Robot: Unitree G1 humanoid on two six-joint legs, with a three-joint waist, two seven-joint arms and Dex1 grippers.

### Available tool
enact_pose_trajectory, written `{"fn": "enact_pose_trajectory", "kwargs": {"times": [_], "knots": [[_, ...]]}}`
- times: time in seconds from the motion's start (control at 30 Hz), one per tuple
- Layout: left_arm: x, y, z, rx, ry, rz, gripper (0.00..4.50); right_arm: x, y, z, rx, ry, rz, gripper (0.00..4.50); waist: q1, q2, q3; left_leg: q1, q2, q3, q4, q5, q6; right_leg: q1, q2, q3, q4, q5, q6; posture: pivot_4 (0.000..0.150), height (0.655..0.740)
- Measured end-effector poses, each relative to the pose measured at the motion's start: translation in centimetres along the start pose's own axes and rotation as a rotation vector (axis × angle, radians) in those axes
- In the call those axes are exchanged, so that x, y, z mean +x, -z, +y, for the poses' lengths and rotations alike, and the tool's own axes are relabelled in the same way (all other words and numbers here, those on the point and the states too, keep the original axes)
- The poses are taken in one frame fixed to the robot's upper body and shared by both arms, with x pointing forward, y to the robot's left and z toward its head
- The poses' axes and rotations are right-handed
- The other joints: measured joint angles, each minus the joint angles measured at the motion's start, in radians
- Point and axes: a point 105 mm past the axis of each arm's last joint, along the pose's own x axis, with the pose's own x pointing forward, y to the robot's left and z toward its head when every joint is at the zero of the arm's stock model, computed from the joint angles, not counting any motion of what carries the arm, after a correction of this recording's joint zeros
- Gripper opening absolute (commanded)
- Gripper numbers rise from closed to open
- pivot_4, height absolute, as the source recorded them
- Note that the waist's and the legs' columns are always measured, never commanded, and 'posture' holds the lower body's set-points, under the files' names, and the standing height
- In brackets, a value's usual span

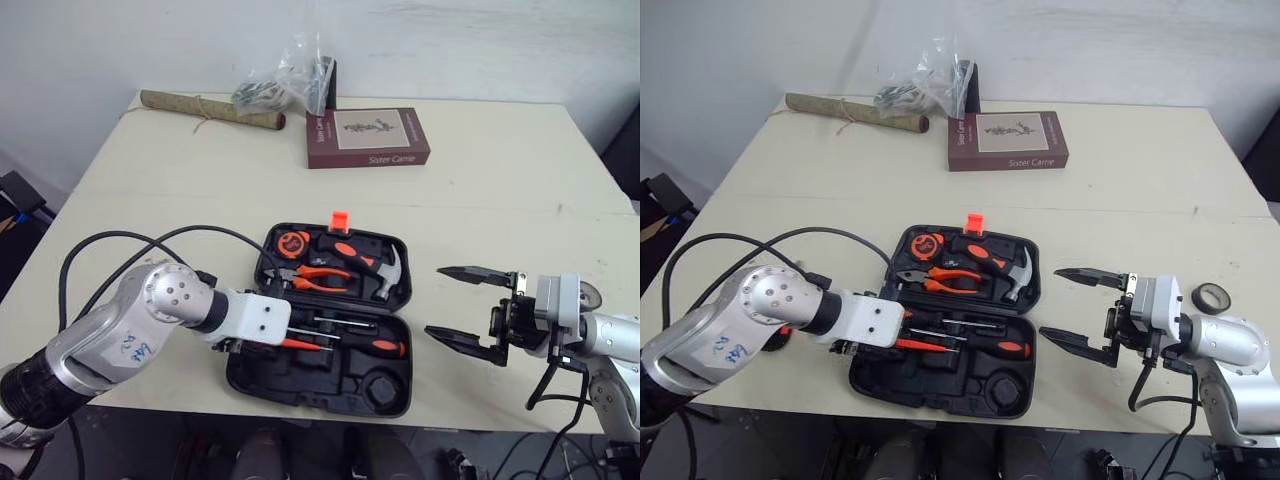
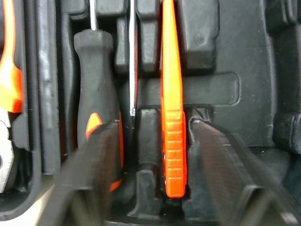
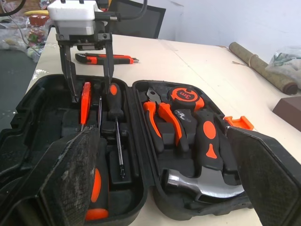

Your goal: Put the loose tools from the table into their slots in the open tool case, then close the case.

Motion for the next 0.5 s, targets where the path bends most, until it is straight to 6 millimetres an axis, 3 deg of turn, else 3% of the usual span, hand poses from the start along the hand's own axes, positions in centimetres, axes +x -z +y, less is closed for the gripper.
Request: {"fn": "enact_pose_trajectory", "kwargs": {"times": [0.1,0.23,0.33,0.4,0.47,0.5], "knots": [[-2.1,-0.3,-1.3,-0.025,0.047,-0.049,2.58,-0.2,0.3,-0.1,0.008,-0.004,0.003,4.5,-0.007,-0.002,0.001,0.0,0.001,0.0,0.0,0.0,0.0,-0.001,0.0,0.0,0.0,0.0,0.0,0.15,0.74],[-4.2,-0.5,-0.4,-0.003,-0.072,-0.159,2.58,-0.5,0.8,-0.2,0.021,-0.013,0.006,4.5,-0.007,-0.001,0.001,0.001,0.0,0.0,0.001,0.0,0.0,0.001,-0.001,0.0,0.001,0.0,0.0,0.15,0.74],[-4.1,0.0,0.2,-0.076,-0.173,-0.338,1.84,-0.7,1.2,-0.2,0.017,-0.017,0.008,4.5,-0.006,-0.001,0.001,0.001,0.0,0.0,0.001,-0.001,0.001,0.001,-0.001,-0.001,0.0,0.0,0.0,0.15,0.74],[-3.9,0.3,0.7,-0.16,-0.257,-0.481,0.97,-0.9,1.7,-0.1,0.025,-0.012,0.002,4.5,-0.006,-0.002,0.002,-0.001,0.0,-0.001,0.002,-0.001,0.001,0.001,-0.001,-0.002,0.0,0.0,0.0,0.15,0.74],[-3.3,1.4,0.4,-0.242,-0.29,-0.516,0.11,-1.1,2.1,0.0,0.027,-0.011,0.002,4.5,-0.007,-0.002,0.002,0.0,0.0,-0.001,0.002,-0.002,0.001,0.001,-0.001,-0.002,0.0,0.0,0.0,0.15,0.74],[-2.9,1.9,0.1,-0.27,-0.289,-0.512,0.11,-1.2,2.3,0.2,0.03,-0.011,0.005,4.5,-0.007,-0.002,0.002,0.0,0.0,-0.001,0.002,-0.002,0.001,0.001,-0.001,-0.002,0.0,0.0,0.0,0.15,0.74]]}}
